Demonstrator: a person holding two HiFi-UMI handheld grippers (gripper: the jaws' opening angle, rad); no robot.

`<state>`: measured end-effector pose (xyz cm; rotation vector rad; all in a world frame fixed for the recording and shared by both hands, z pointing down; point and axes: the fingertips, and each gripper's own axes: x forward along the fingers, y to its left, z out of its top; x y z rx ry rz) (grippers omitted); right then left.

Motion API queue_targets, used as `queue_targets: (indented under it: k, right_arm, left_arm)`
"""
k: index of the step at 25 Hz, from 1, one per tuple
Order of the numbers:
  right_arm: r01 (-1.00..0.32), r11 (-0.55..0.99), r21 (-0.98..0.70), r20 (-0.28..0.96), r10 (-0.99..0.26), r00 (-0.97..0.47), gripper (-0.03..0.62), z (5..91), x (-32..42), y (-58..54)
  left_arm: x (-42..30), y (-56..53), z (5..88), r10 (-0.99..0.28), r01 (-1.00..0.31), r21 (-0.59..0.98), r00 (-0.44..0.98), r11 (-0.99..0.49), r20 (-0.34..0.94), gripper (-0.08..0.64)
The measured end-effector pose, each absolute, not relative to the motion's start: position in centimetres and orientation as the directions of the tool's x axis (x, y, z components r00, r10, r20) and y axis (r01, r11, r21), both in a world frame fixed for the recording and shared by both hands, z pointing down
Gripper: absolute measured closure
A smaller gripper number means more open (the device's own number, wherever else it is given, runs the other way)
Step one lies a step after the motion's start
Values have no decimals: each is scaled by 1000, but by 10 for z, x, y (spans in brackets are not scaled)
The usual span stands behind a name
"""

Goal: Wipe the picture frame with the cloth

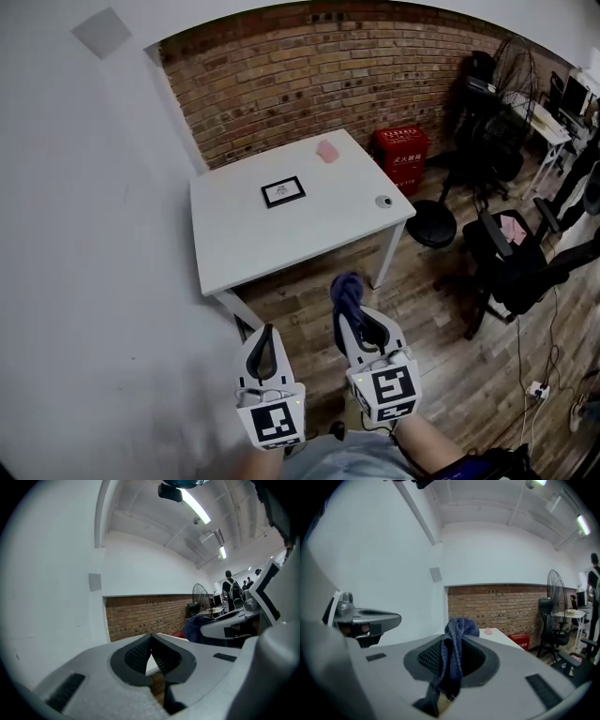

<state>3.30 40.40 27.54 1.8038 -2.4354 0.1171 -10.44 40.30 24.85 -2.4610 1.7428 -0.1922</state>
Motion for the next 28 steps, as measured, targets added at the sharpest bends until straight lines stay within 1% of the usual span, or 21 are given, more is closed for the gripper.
queue_targets:
  k: [8, 13, 19, 28]
  right_arm:
    - [-951, 308, -14, 139, -942, -307, 512, 292, 61, 306]
    - [-932, 362, -37, 164, -917, -363, 512, 299, 68, 221]
    - [-897, 440, -34, 167, -883, -439, 512, 288, 67, 130]
    - [-857, 516, 3, 120, -851, -512, 512, 251, 42, 64]
  left_arm:
    - [-84, 316, 274, -948, -929, -187, 309, -318, 78, 552]
    - [-69, 243, 276, -956, -936, -195, 276, -292, 101, 552]
    - [-63, 164, 267, -970, -955, -187, 210, -231, 123, 551]
    - [-88, 107, 239, -989, -969, -200, 136, -144, 54, 552]
